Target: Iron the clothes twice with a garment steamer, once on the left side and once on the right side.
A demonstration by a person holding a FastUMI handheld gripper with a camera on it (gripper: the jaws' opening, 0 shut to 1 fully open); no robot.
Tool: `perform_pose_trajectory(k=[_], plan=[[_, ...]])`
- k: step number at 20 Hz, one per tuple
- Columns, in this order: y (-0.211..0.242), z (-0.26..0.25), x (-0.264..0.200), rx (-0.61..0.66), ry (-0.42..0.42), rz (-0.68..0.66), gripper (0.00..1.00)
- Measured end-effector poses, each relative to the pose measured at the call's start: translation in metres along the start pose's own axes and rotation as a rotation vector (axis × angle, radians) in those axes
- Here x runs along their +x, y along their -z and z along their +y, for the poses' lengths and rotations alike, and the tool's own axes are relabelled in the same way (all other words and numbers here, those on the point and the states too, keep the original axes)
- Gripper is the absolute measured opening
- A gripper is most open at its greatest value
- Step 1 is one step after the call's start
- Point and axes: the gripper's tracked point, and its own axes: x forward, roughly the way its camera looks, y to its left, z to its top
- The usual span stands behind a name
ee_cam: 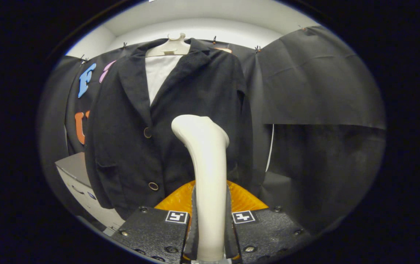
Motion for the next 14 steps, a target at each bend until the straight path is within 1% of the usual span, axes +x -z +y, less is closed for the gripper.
perform_pose_trajectory(k=[4,10,14], plan=[[0.028,0.003,-0.004,-0.021,0.002,0.034,0.3],[0.068,-0.004,-0.013,-0.047,0.028,0.11,0.31],[0.084,-0.001,-0.021,-0.072,0.022,0.127,0.31]])
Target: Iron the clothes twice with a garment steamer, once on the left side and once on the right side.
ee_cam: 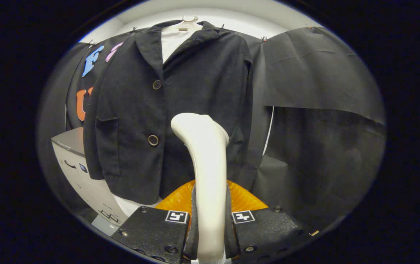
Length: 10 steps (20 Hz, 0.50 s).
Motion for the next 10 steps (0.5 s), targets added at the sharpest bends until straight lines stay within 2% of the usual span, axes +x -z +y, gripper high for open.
perform_pose_trajectory(k=[10], plan=[[0.074,0.004,-0.002,-0.012,0.006,0.145,0.31]])
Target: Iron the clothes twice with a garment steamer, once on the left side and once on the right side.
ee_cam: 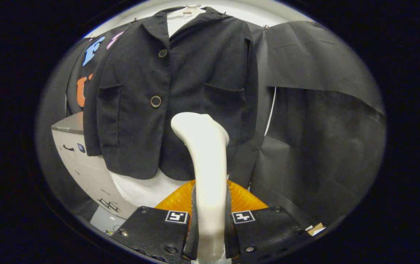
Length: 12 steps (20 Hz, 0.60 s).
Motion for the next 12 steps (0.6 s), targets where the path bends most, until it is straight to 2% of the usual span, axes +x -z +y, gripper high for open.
perform_pose_trajectory(k=[12], plan=[[0.068,0.005,0.012,-0.024,-0.024,0.143,0.31]])
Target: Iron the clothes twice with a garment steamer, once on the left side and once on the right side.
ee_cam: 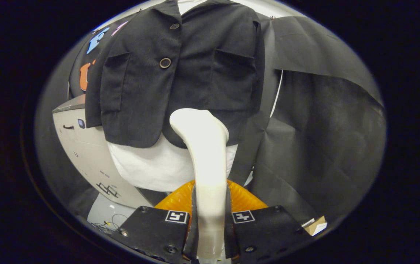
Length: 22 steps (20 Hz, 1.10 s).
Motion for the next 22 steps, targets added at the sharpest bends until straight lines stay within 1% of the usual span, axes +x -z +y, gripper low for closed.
perform_pose_trajectory(k=[3,6,8,12,15,19,22], plan=[[0.021,0.0,-0.005,0.013,0.02,0.043,0.31],[0.021,-0.003,-0.026,0.032,0.023,0.05,0.31],[0.015,0.0,-0.052,0.094,-0.001,0.051,0.31],[-0.009,-0.013,-0.116,0.156,-0.009,-0.011,0.31],[-0.018,-0.022,-0.16,0.203,-0.02,-0.026,0.31],[-0.025,-0.04,-0.211,0.237,-0.008,-0.061,0.31],[-0.026,-0.042,-0.245,0.255,-0.034,-0.092,0.31]])
